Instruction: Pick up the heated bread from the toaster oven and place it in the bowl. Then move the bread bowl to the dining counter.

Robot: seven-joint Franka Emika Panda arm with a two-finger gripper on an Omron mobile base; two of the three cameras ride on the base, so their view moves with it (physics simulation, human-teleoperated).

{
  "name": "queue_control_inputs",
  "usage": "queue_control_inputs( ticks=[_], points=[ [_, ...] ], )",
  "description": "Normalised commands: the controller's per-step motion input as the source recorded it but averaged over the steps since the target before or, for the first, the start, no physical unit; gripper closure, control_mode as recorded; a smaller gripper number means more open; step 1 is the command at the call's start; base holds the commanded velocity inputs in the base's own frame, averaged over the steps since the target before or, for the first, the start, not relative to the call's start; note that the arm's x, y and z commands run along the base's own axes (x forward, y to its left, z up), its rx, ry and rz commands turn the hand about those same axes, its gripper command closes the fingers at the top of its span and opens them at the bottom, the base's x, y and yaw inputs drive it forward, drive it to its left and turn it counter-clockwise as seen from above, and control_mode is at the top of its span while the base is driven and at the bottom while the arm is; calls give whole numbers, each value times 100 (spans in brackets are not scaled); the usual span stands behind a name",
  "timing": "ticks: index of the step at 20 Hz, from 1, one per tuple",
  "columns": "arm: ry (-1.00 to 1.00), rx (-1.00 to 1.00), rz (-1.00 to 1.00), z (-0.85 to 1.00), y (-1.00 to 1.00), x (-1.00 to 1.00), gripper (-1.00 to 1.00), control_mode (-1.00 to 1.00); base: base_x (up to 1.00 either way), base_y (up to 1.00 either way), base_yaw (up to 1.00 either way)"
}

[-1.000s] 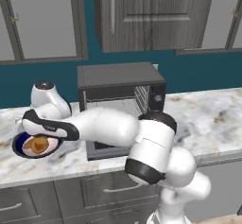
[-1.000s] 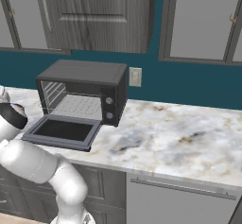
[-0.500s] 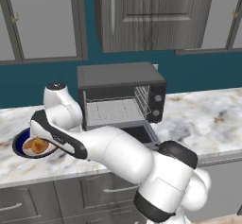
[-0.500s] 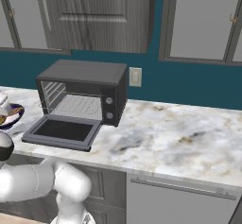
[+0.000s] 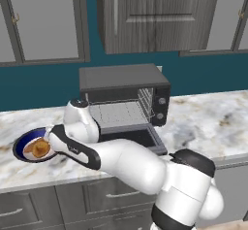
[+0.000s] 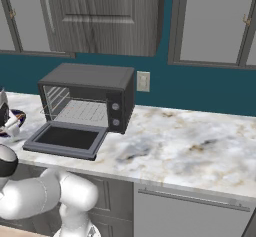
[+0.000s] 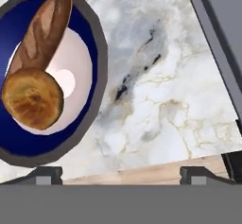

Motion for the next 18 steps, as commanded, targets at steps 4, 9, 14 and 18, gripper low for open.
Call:
queue_control_inputs(
  ticks=[4,9,14,18],
  points=[
    [0,0,-10,-29,18,31,-100,-100,0,0,0],
    [0,0,-10,-14,18,29,-100,-100,0,0,0],
    [0,3,-10,-18,28,25,-100,-100,0,0,0],
    [-1,8,-10,-22,19,22,100,-100,0,0,0]
  ],
)
